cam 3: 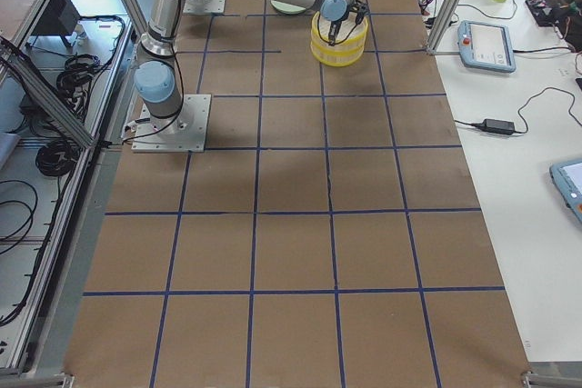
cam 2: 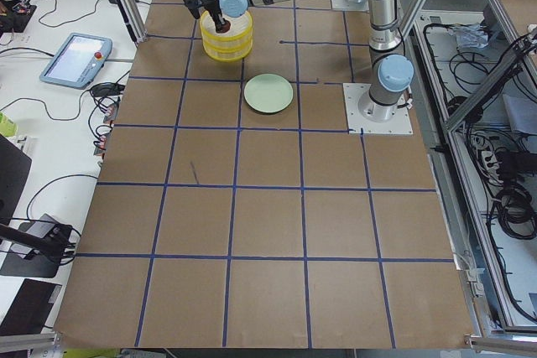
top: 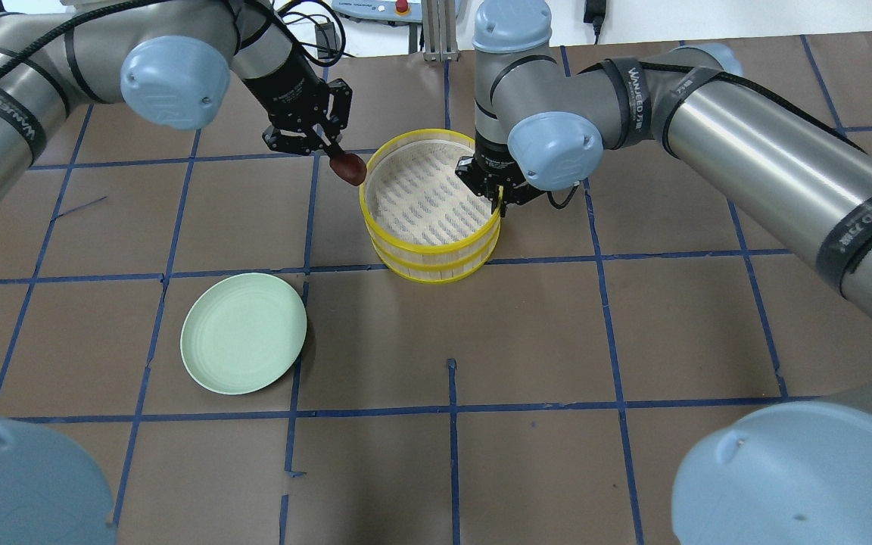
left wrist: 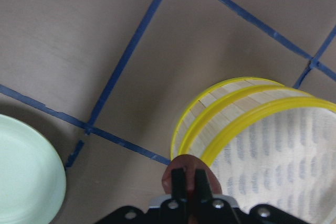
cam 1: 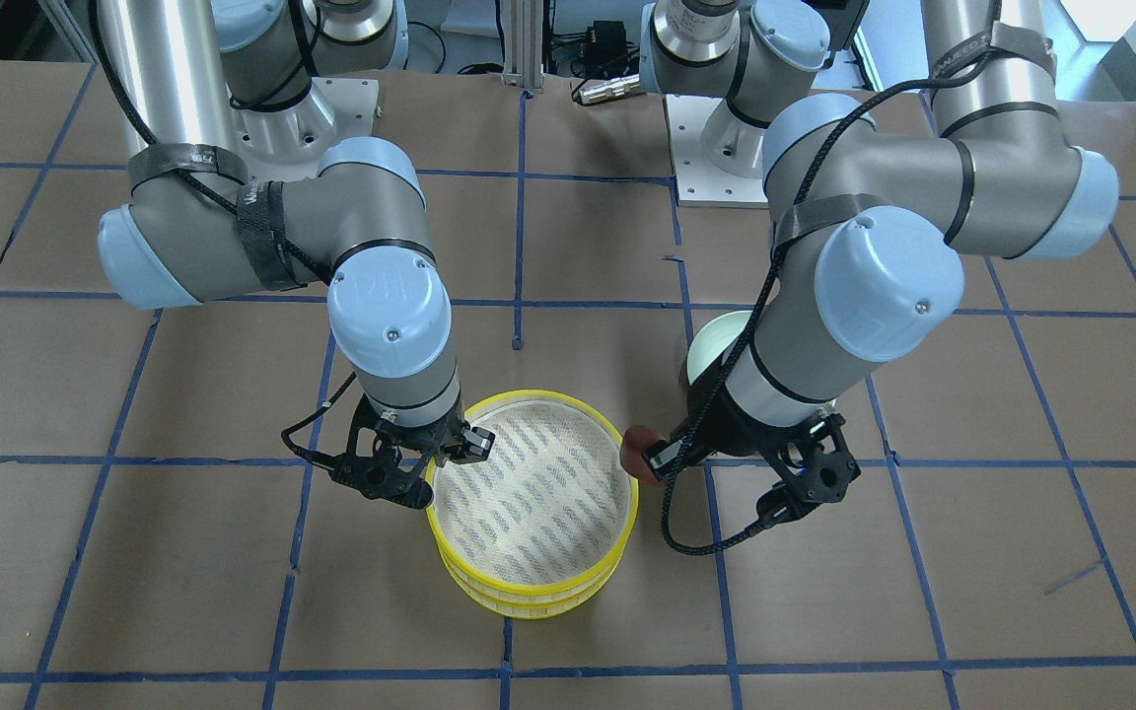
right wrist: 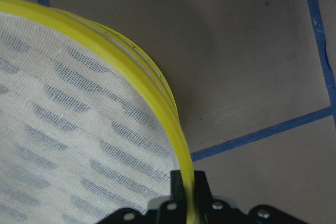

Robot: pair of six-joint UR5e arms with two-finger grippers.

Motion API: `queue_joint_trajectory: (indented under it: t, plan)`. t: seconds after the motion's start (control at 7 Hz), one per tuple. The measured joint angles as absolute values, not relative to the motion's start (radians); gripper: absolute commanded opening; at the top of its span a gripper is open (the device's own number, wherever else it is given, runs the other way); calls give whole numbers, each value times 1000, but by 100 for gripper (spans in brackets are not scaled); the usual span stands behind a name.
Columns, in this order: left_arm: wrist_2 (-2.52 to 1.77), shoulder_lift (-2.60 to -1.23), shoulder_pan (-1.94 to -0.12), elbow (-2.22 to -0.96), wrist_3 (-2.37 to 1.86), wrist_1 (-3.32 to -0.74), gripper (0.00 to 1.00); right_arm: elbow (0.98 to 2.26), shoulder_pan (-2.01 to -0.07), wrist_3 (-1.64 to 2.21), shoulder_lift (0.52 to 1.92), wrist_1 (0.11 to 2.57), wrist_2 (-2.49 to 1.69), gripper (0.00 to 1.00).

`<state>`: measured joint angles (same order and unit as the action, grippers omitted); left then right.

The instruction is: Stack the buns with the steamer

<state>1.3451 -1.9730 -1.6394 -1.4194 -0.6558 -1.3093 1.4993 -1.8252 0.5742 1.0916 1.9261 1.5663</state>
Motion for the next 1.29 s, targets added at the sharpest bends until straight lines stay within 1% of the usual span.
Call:
queue_joint_trajectory:
  t: [0.14, 0.29, 0.43, 0.57, 1.0, 1.29]
  plan:
    - [1316, -1982, -1661, -1422, -709, -1287, 1, 1508, -1824, 553, 1096, 1933, 1569, 100]
    - [1274, -1995, -1676, -1426, -746, -1265, 41, 1511, -1816, 495, 1103, 1937, 1575, 100]
    - [1245, -2007, -1684, -1430, -758, -1254, 76, 1512, -1789, 406, 1124, 1933, 1578, 100]
    - [1232, -2013, -1687, -1434, -746, -1251, 98, 1512, -1738, 314, 1162, 1911, 1576, 100]
    - [1234, -2003, -1689, -1436, -669, -1258, 99, 1495, -1575, 39, 1326, 1744, 1567, 100]
    - [1311, -1904, -1688, -1418, -521, -1351, 99, 1454, -1563, -14, 1444, 1581, 1566, 100]
